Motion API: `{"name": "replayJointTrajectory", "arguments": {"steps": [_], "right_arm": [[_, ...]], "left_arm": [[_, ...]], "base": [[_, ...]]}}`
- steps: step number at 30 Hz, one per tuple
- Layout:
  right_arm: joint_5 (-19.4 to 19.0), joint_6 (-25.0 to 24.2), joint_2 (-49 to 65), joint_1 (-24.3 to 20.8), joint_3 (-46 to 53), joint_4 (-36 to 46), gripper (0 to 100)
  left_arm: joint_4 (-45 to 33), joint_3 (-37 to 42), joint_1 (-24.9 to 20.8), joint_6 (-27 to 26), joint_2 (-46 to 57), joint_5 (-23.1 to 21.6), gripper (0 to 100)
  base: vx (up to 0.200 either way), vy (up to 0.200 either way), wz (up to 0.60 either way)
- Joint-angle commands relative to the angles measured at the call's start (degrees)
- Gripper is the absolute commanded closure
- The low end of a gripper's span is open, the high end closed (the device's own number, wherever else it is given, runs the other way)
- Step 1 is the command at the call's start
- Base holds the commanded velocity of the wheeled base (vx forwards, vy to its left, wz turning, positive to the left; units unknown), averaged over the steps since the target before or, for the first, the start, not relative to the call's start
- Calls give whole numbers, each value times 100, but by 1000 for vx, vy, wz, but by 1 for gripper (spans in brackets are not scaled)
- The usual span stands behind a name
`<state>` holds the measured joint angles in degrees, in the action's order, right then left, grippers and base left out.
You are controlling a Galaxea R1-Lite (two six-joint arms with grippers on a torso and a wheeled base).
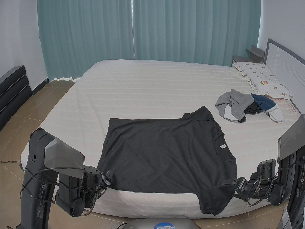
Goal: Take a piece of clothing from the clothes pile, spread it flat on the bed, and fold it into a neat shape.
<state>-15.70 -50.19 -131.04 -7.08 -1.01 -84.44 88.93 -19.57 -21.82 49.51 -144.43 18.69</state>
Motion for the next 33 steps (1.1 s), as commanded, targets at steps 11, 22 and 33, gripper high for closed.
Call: {"name": "replayJointTrajectory", "arguments": {"steps": [11, 22, 33], "right_arm": [[50, 9, 280, 67, 101, -46, 0], [436, 914, 140, 497, 75, -107, 0], [515, 1081, -616, 541, -611, -494, 0]], "left_arm": [[45, 287, 2, -2, 21, 328, 100], [98, 269, 99, 156, 3, 241, 100], [98, 331, 301, 270, 29, -129, 100]], "base": [[0, 0, 0], [0, 0, 0], [0, 0, 0]]}}
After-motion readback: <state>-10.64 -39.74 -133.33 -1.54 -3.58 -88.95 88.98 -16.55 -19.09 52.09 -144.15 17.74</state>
